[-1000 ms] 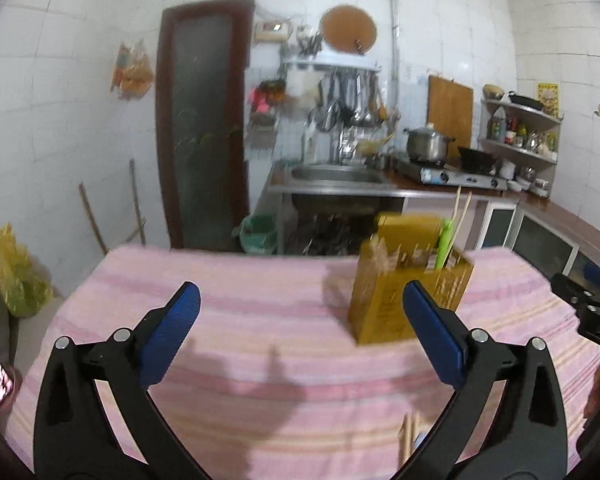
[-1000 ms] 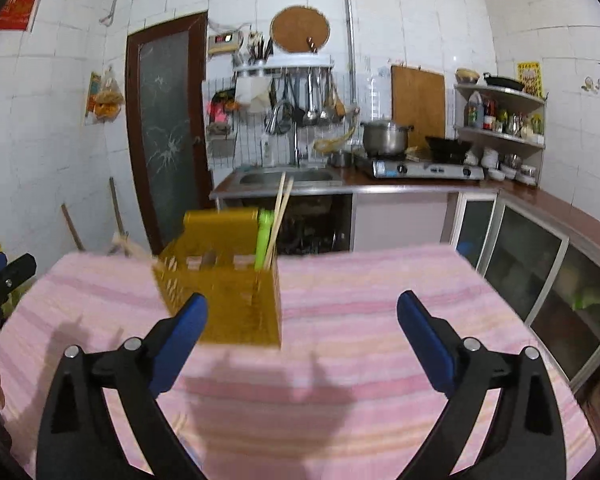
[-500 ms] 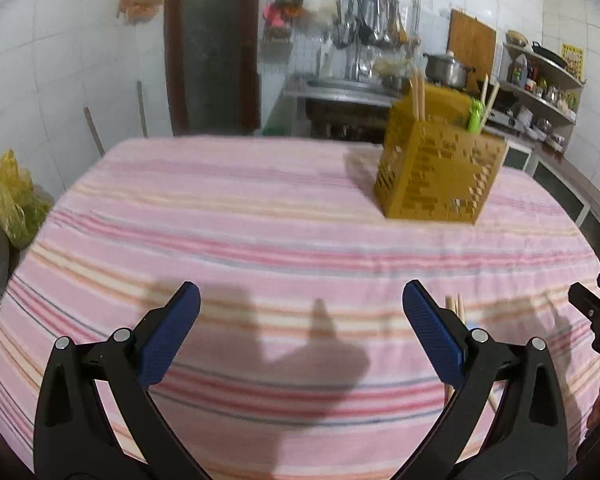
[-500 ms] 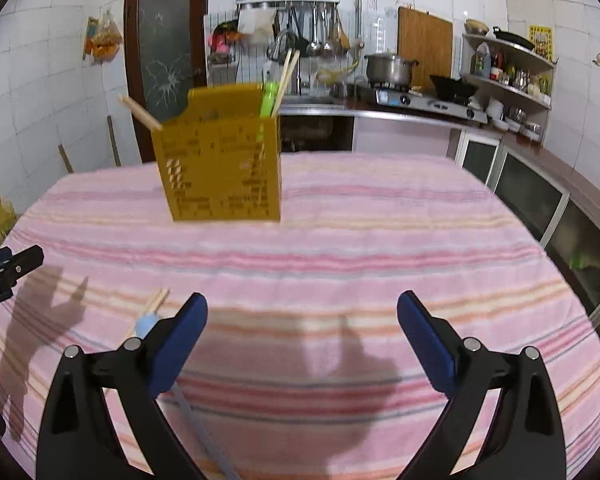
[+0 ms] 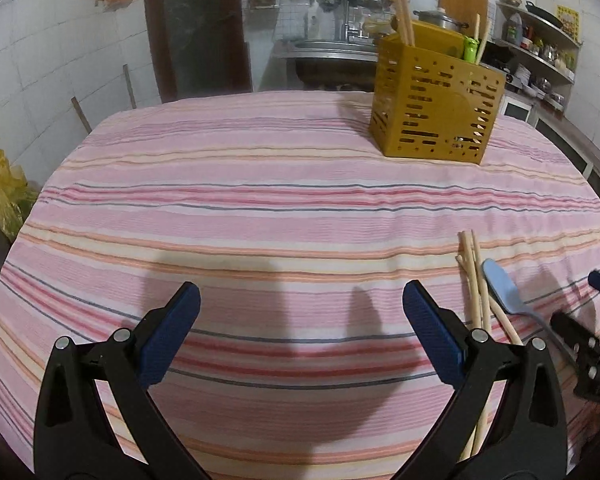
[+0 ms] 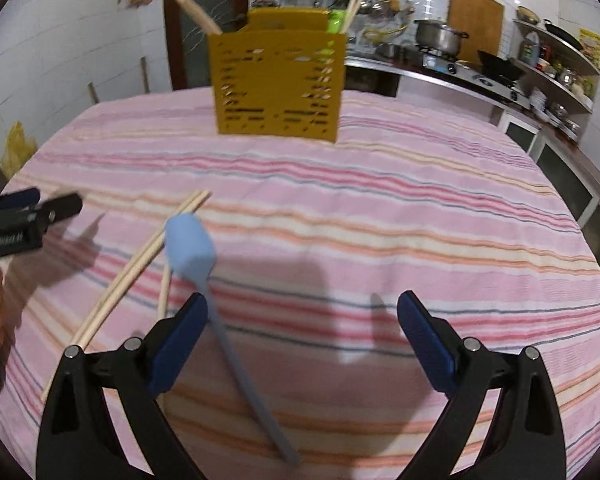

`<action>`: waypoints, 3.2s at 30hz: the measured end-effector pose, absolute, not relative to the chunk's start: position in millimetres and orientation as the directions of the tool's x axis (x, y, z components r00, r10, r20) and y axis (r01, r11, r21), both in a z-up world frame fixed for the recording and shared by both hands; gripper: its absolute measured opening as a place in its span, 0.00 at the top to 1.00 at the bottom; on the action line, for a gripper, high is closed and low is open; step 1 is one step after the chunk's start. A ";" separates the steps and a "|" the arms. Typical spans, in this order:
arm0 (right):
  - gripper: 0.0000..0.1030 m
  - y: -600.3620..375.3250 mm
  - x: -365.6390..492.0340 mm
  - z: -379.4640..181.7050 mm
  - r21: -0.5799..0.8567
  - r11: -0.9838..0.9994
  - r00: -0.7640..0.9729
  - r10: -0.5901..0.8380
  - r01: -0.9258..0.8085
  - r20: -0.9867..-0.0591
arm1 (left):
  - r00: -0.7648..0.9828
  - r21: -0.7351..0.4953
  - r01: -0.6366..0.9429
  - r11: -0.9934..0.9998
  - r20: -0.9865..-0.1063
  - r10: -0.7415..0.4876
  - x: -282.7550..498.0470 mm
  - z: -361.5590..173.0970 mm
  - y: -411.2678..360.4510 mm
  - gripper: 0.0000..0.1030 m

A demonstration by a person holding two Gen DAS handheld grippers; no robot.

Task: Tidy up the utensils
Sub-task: 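Move both tools back down to the remaining utensils on the cloth, then close the right tool on the blue spatula handle, then close the left tool on a wooden chopstick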

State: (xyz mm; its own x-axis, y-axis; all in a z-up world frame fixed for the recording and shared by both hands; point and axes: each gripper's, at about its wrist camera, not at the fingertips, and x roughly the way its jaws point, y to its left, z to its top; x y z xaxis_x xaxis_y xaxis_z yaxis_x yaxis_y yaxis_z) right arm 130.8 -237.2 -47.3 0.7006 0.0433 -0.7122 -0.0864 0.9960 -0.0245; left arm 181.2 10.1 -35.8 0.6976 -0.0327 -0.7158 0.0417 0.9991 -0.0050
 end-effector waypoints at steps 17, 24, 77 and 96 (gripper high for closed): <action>0.26 -187.2 188.8 -55.2 -0.003 0.980 0.588 0.117 -0.198 -0.800 | 0.644 -0.080 0.018 0.997 -0.762 -0.073 190.3 -40.5 26.3 0.05; 0.63 -179.9 200.1 -49.6 0.036 0.977 0.567 0.151 -0.209 -0.809 | 0.636 -0.080 0.007 0.997 -0.769 -0.066 197.6 -40.2 26.6 0.05; 0.70 -280.0 191.3 -54.1 0.003 0.998 0.631 -0.040 0.068 -0.775 | 0.607 0.063 0.175 0.983 -0.792 -0.057 212.7 -61.3 -51.2 0.11; 0.70 -286.0 209.0 -50.1 0.034 0.999 0.533 0.037 -0.015 -0.846 | 0.537 -0.031 0.175 0.984 -0.835 -0.122 245.9 -59.7 -75.4 0.61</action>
